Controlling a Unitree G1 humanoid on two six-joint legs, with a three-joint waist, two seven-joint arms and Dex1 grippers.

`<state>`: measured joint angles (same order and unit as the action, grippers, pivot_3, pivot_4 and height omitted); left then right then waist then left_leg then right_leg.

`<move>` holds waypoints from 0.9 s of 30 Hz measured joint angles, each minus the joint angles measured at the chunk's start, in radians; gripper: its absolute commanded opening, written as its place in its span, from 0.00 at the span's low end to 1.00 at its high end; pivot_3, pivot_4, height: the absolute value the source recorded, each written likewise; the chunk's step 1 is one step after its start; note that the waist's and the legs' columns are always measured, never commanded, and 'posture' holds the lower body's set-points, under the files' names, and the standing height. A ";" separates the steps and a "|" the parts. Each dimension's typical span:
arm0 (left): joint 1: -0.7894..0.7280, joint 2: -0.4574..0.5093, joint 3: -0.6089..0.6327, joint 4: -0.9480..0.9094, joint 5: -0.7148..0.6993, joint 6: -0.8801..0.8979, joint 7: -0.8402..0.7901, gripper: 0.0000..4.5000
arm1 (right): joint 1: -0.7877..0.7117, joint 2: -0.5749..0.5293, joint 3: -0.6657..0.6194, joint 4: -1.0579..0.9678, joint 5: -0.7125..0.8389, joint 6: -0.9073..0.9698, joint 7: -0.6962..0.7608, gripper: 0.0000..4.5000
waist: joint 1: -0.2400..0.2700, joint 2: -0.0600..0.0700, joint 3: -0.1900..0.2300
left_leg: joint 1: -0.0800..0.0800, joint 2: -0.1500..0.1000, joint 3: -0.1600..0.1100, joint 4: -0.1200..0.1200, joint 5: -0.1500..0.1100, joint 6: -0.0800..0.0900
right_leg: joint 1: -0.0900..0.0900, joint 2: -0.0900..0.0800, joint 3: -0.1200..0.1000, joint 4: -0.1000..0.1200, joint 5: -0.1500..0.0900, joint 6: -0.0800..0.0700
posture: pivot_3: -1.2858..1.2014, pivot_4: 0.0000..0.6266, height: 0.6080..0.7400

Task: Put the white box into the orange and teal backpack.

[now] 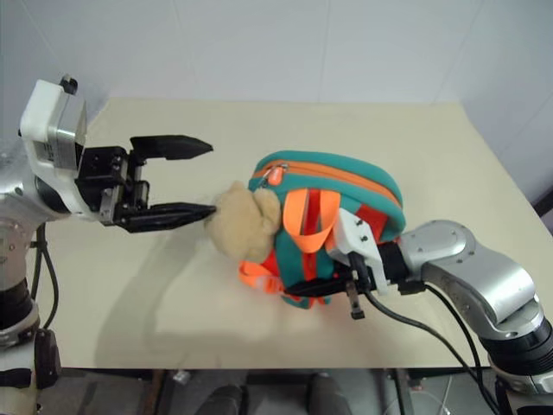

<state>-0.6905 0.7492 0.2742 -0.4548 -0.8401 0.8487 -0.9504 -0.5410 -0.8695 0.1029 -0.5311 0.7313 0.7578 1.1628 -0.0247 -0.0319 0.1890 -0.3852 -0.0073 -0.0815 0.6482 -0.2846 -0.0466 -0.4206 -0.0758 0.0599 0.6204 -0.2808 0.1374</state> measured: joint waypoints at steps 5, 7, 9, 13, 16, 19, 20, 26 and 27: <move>0.028 -0.011 -0.026 -0.042 -0.086 0.070 0.087 0.99 | -0.006 0.000 0.004 0.020 -0.009 -0.014 0.011 0.13 | 0.000 0.000 0.000 | 0.000 0.000 0.000 -0.001 0.000 0.000 | 0.000 0.000 0.000 0.000 0.000 0.000 | 0.52 0.24 1.00; 0.035 -0.024 -0.070 -0.046 -0.094 0.082 0.099 0.99 | -0.011 0.000 0.008 0.027 -0.018 -0.015 0.013 0.13 | 0.000 0.000 0.000 | 0.000 0.000 0.000 0.000 0.000 0.000 | 0.000 0.000 0.000 -0.001 0.000 0.000 | 0.52 0.24 1.00; 0.035 -0.036 -0.106 -0.045 -0.094 0.082 0.112 0.99 | -0.022 0.004 0.012 0.029 -0.024 -0.015 0.013 0.13 | 0.001 0.000 0.000 | 0.000 0.000 0.000 0.000 0.000 0.000 | 0.000 0.000 0.000 -0.001 0.000 0.000 | 0.52 0.24 1.00; 0.011 -0.056 -0.163 -0.042 -0.096 0.093 0.130 0.99 | -0.024 0.008 0.016 0.032 -0.035 -0.016 0.014 0.13 | 0.001 0.000 0.000 | 0.000 0.000 0.000 0.000 0.000 0.000 | 0.000 0.000 0.000 -0.001 0.000 0.000 | 0.52 0.24 1.00; -0.006 -0.054 -0.177 -0.043 -0.097 0.102 0.130 0.99 | -0.024 0.013 0.018 0.032 -0.044 -0.016 0.013 0.13 | 0.001 0.000 0.000 | 0.000 -0.001 0.000 -0.001 0.000 0.000 | 0.000 0.000 0.000 -0.001 0.000 0.000 | 0.52 0.24 1.00; -0.011 -0.042 -0.189 -0.043 -0.094 0.107 0.132 0.99 | -0.024 0.016 0.018 0.032 -0.048 -0.016 0.012 0.13 | 0.001 0.000 0.000 | 0.000 -0.001 0.000 -0.001 0.000 0.000 | 0.000 0.000 0.000 -0.002 0.000 0.000 | 0.52 0.24 1.00; -0.013 -0.036 -0.194 -0.043 -0.090 0.108 0.135 0.99 | -0.024 0.018 0.018 0.032 -0.050 -0.016 0.011 0.13 | 0.002 0.000 0.000 | 0.000 -0.001 0.000 -0.001 0.000 0.000 | 0.000 0.000 0.000 -0.002 0.000 0.000 | 0.52 0.24 1.00; -0.046 -0.008 -0.206 -0.031 -0.075 0.110 0.141 0.99 | -0.024 0.020 0.018 0.032 -0.052 -0.015 -0.001 0.13 | 0.001 0.000 0.000 | 0.001 -0.001 0.000 0.000 0.000 0.000 | 0.002 0.000 0.000 -0.002 0.000 0.000 | 0.52 0.24 1.00; -0.051 0.001 -0.205 -0.026 -0.076 0.111 0.139 0.99 | -0.023 0.020 0.018 0.032 -0.052 -0.016 -0.002 0.13 | 0.001 0.000 0.000 | 0.001 -0.001 0.000 0.000 0.000 0.000 | 0.002 0.000 0.000 -0.002 0.000 0.000 | 0.52 0.24 1.00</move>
<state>-0.7417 0.7504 0.0689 -0.4809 -0.9164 0.9597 -0.8118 -0.5645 -0.8491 0.1209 -0.4989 0.6797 0.7423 1.1610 -0.0238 -0.0319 0.1890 -0.3844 -0.0080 -0.0816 0.6477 -0.2845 -0.0468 -0.4190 -0.0756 0.0596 0.6179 -0.2807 0.1373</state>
